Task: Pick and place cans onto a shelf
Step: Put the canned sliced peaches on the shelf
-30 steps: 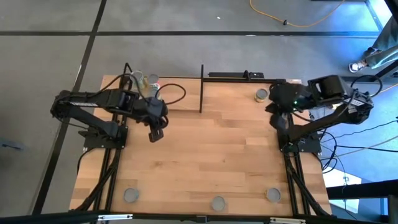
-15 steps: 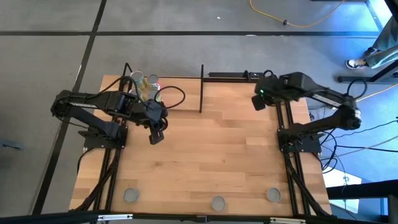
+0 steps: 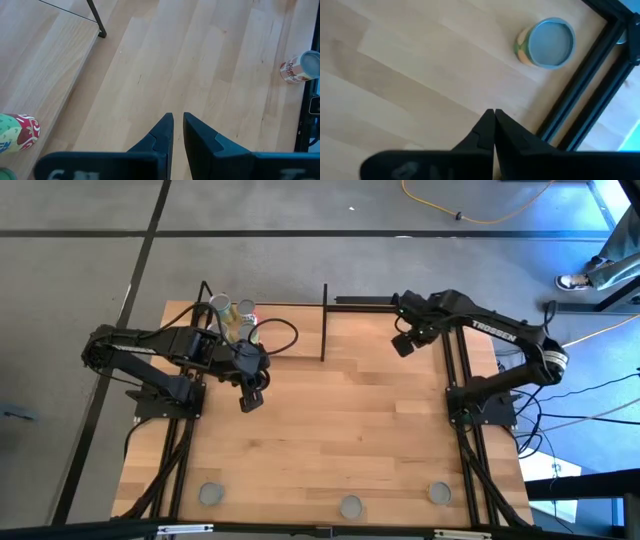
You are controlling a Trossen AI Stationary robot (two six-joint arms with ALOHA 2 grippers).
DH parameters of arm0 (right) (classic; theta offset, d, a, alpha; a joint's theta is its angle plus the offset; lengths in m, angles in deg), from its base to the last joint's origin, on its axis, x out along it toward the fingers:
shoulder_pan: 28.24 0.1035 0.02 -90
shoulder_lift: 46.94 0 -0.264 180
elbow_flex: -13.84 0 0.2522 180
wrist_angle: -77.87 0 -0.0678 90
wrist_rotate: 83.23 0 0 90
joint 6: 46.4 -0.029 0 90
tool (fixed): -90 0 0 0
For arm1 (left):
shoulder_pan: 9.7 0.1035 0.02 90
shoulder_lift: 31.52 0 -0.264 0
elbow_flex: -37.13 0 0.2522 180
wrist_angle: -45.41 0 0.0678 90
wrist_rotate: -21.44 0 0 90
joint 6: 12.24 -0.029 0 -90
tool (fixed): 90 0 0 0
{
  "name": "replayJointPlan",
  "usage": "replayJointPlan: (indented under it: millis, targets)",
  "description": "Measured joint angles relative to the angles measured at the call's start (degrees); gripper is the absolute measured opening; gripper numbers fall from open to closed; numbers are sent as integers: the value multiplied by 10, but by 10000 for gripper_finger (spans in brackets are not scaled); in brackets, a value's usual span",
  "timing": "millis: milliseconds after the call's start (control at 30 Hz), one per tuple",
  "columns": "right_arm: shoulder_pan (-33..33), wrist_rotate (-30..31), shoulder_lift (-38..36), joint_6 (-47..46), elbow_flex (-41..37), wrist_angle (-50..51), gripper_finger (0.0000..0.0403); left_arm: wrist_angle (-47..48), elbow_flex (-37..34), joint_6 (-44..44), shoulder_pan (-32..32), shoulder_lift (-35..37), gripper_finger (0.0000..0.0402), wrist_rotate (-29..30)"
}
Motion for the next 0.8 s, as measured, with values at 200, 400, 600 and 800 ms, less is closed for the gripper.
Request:
replayJointPlan:
  millis: [200,400,600,800]
  targets:
    - [-21,16,33,32,0,-6,39,0,0,0,0,0,34,0]
    - [-45,14,75,4,0,-11,83,0,0,-15,0,0,34,0]
    - [-84,19,120,16,0,-64,99,0,0,-21,0,0,34,0]
    - [-119,6,163,41,0,-107,97,0,0,-21,0,0,34,0]
